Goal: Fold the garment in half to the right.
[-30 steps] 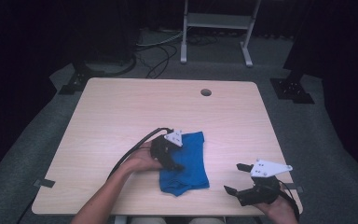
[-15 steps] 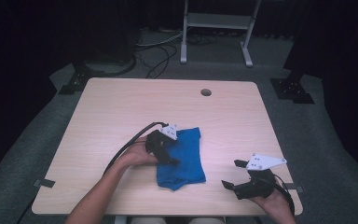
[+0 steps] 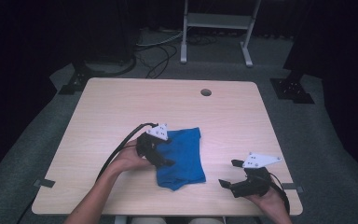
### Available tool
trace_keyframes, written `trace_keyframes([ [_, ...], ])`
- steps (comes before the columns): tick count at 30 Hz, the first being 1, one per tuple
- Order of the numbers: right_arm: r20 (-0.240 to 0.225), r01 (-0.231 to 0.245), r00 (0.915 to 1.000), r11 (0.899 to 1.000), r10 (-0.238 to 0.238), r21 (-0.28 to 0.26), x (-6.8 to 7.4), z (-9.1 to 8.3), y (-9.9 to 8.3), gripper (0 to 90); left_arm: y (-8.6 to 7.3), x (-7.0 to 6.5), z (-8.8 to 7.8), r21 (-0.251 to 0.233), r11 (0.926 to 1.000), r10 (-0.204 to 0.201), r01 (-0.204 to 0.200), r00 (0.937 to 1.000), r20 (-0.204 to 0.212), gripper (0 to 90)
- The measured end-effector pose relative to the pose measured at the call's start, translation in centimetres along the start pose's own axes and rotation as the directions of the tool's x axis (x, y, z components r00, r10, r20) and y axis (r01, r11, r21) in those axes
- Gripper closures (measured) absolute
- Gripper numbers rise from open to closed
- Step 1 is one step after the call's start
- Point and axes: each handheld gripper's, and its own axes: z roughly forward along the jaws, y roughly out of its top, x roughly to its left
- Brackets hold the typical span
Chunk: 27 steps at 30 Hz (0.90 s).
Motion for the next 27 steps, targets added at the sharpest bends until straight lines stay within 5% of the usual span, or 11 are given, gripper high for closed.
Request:
trace_keyframes([
  [9, 0.020, -0.027, 0.9994, 0.998, 0.028, -0.052, -0.3, -0.4, -0.4, 12.4, -0.6, -1.6, -1.4, -0.043, 0.9987, -0.028, 0.027, 0.9992, -0.027, 11.3],
  [13, 0.008, -0.030, 0.9995, 0.998, 0.030, -0.057, -0.2, 0.1, -0.3, 12.4, -0.4, -2.1, -1.1, -0.024, 0.9997, -0.004, 0.003, 0.9992, -0.040, 11.3],
  [22, -0.109, 0.077, 0.9909, 0.997, -0.079, -0.017, 1.9, 5.2, 3.3, 12.4, 0.5, 0.6, 0.6, -0.006, 0.9998, -0.019, 0.019, 0.9992, -0.034, 11.2],
  [27, -0.136, 0.087, 0.9874, 0.995, -0.081, 0.039, 1.7, 8.5, 5.4, 12.4, -0.2, 2.4, 1.8, 0.005, 0.9990, -0.045, 0.046, 0.9986, -0.028, 11.3],
])
